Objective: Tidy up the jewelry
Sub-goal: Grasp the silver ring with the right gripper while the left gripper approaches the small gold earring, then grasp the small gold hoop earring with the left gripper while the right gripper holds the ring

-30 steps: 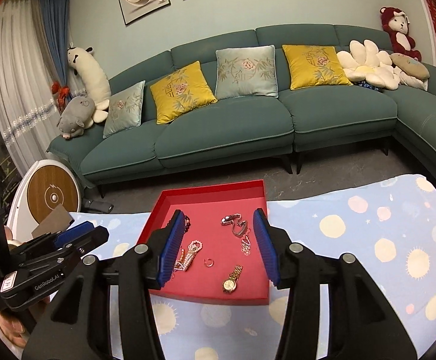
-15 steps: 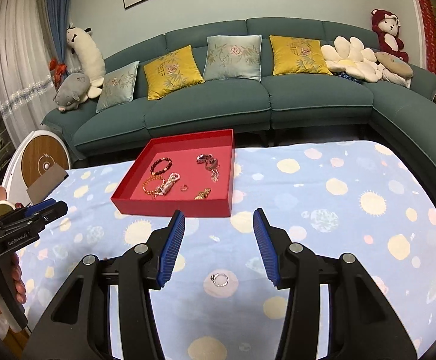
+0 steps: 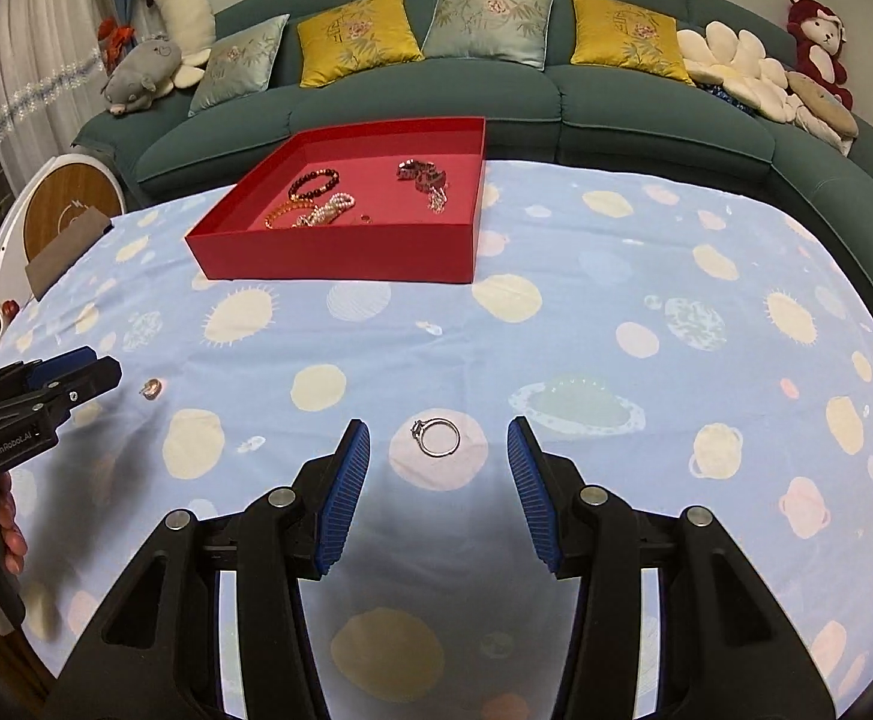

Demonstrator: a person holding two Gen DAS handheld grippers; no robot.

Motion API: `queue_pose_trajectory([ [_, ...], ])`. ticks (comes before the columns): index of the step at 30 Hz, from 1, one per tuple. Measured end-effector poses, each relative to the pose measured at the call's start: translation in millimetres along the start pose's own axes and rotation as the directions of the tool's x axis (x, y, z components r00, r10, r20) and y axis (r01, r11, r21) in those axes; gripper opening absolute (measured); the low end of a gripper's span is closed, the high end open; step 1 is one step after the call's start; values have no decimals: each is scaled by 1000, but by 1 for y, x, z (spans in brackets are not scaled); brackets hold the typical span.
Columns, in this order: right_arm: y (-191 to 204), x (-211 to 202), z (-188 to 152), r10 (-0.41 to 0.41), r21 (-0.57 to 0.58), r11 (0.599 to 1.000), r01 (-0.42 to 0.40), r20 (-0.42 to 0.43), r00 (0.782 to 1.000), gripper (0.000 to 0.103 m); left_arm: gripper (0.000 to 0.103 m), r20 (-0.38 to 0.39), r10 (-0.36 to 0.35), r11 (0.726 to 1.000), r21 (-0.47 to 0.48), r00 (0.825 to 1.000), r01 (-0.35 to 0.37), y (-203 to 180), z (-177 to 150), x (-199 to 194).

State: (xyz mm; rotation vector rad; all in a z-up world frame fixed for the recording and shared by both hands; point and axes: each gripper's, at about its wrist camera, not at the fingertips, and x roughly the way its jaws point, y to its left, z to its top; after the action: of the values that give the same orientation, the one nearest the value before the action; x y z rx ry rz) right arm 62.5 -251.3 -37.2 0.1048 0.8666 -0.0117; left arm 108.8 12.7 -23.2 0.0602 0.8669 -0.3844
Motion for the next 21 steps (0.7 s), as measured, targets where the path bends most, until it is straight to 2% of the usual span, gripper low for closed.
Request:
queue_pose_trajectory([
  [10, 7, 38, -5, -16, -32, 999, 14, -74, 997, 46, 48, -15, 3, 1000, 0, 1000, -3, 1, -1, 5],
  [14, 8, 45, -5, -28, -42, 999, 25, -80, 996, 42, 48, -25, -2, 1000, -18, 1000, 2, 7, -2, 7],
  [17, 10, 46, -4, -30, -49, 998, 26, -78, 997, 31, 48, -32, 0, 1000, -24, 999, 0, 10, -4, 9],
  [19, 10, 45, -4, -31, -52, 998, 27, -77, 997, 20, 48, -36, 1, 1000, -24, 999, -1, 12, -5, 12],
  [21, 12, 45, -4, -34, -59, 998, 29, -77, 996, 20, 48, -43, 2, 1000, -20, 999, -3, 12, -6, 15],
])
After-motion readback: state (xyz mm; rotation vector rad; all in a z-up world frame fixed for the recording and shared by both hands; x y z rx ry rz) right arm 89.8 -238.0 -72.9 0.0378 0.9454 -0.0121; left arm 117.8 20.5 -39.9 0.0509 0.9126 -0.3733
